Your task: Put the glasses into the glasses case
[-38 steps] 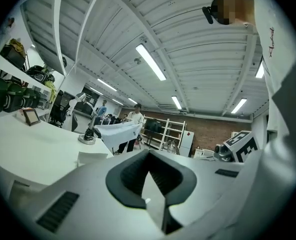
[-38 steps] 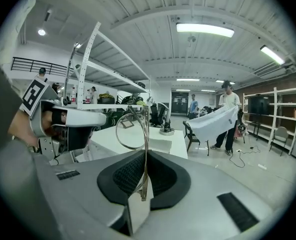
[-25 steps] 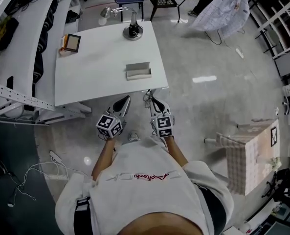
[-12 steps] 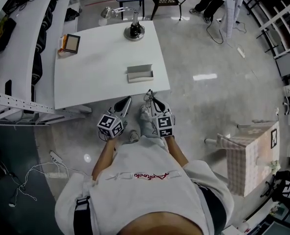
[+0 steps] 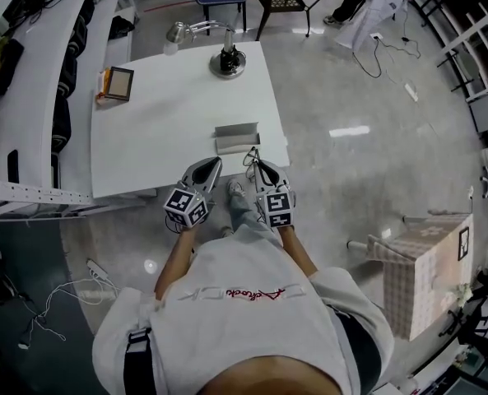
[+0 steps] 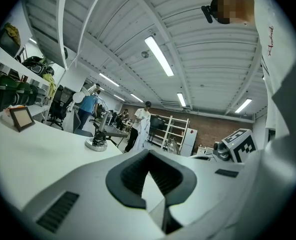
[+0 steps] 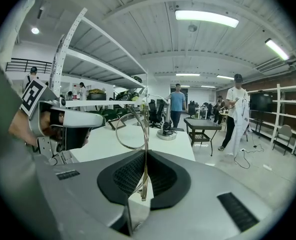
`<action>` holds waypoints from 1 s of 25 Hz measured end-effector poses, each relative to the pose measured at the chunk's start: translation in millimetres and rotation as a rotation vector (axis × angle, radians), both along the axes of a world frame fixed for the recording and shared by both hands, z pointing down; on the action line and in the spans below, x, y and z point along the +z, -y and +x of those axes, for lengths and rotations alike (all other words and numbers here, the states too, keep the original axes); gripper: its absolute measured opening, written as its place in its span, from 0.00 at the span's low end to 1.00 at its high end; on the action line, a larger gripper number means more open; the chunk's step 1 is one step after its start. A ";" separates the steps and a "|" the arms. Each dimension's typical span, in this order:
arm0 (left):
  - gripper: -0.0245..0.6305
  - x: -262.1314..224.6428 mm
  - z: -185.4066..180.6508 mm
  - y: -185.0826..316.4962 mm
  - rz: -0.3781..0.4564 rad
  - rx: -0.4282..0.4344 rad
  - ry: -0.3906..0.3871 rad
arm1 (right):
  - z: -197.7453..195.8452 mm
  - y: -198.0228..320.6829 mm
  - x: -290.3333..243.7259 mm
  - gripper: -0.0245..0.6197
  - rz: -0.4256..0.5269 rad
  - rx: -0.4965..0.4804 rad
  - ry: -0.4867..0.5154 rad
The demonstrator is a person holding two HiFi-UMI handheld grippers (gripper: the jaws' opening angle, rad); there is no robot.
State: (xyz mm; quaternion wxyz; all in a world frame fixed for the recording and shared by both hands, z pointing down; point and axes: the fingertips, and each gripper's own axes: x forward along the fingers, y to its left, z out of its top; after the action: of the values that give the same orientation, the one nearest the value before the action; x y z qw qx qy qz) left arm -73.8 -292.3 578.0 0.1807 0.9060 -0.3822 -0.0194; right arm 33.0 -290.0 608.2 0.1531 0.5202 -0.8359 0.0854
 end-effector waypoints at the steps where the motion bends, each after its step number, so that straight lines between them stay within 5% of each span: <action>1: 0.07 0.8 0.0 7.8 0.000 -0.002 0.002 | -0.2 7.4 1.3 0.06 -0.001 -0.003 0.001; 25: 0.07 47.7 -10.4 91.6 -0.165 -0.053 0.022 | -1.4 79.9 62.6 0.06 -0.198 -0.052 -0.001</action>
State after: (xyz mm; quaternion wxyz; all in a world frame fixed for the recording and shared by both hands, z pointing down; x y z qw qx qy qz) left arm -84.3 -383.9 625.8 0.2498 0.8777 -0.4085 0.0173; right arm 31.6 -370.0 670.8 0.2065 0.4807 -0.8365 0.1631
